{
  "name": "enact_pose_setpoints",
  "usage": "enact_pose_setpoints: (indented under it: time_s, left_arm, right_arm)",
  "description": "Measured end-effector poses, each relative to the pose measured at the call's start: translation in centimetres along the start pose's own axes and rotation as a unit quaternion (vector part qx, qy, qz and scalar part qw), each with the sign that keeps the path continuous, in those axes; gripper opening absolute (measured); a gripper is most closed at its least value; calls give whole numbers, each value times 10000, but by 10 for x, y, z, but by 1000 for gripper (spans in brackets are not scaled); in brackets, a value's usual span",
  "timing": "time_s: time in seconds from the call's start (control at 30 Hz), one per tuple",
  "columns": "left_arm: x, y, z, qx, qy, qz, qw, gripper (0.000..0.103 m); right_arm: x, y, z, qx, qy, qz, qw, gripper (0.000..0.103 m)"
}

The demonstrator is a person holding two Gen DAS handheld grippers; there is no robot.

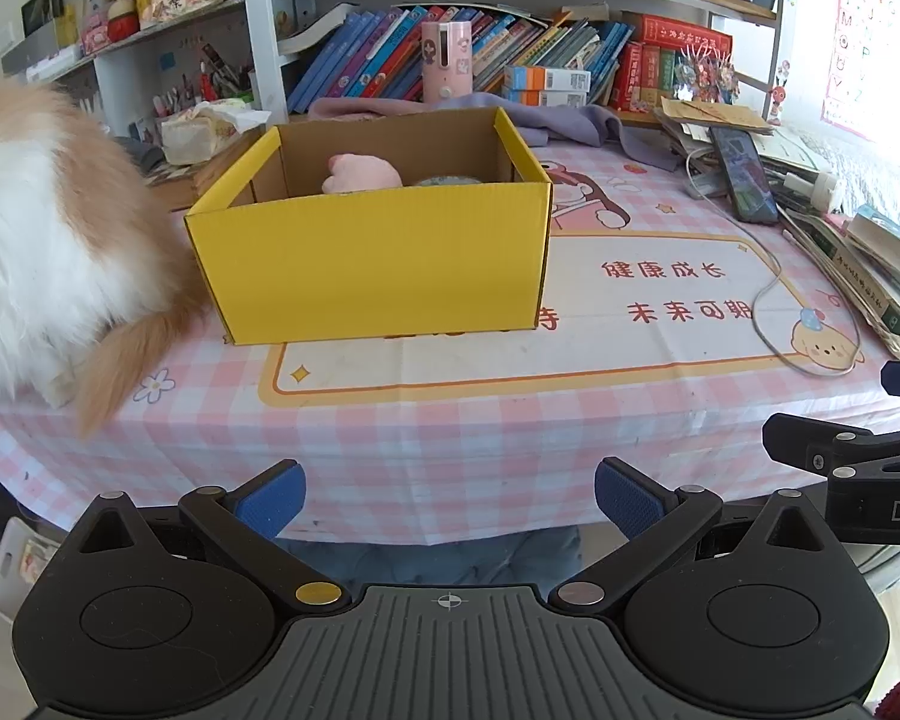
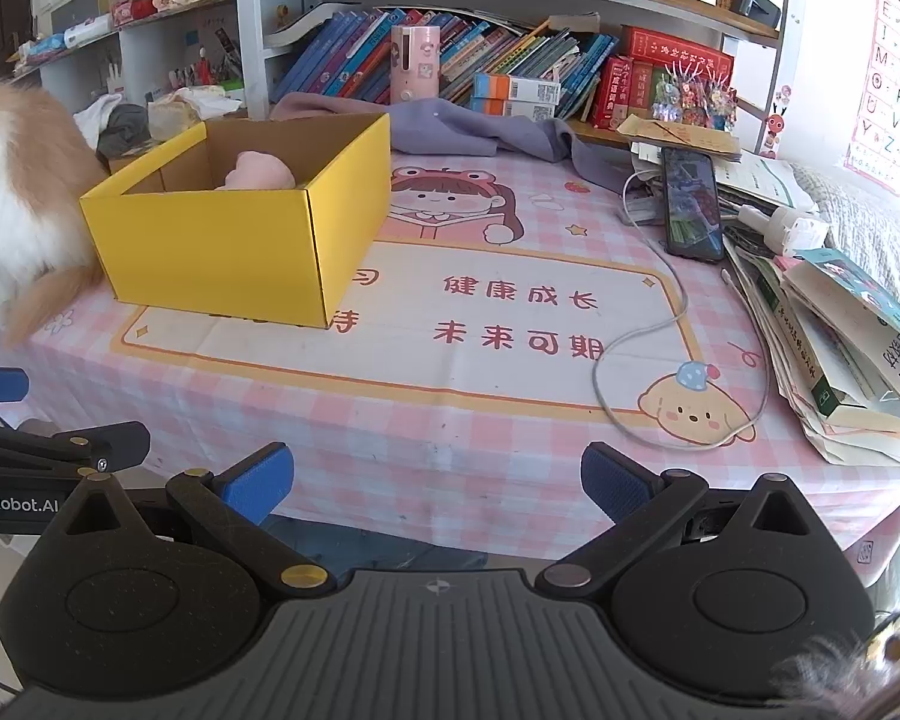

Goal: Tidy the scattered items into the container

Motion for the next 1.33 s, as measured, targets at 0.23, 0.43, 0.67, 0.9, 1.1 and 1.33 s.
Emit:
enact_pose_setpoints:
  time_s: [0.23, 0.43, 0.67, 0.9, 1.1, 1.33]
  left_arm:
    - [1, -1, 2, 26, 30, 22, 10000, 103]
    - [1, -1, 2, 28, 22, 25, 10000, 103]
    - [2, -2, 0, 53, -29, 12, 10000, 103]
    - [1, -1, -3, 89, -38, 19, 10000, 103]
    - [0, 0, -5, 140, -49, -12, 9999, 103]
    - [-1, -1, -5, 135, -53, 5, 9999, 103]
  right_arm:
    - [-1, -1, 0, -6, 14, 26, 10000, 103]
    - [-2, -1, 0, -2, 11, 20, 10000, 103]
    - [-3, 0, -1, -1, 9, 26, 10000, 103]
    - [-2, 0, -1, -4, 9, 24, 10000, 103]
    - [-2, -1, -1, -4, 8, 30, 10000, 103]
    - [-3, -1, -2, -6, 8, 37, 10000, 103]
Point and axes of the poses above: each gripper's, at about its wrist camera, not at the fingertips, and y roughly against the way its jaws point, z to its left, x to its underside, the point moved 3 cm from there along -y, roughly the way its jaws point, and after that the axes turned 7 degrees about -y, right-handed, at the moved point
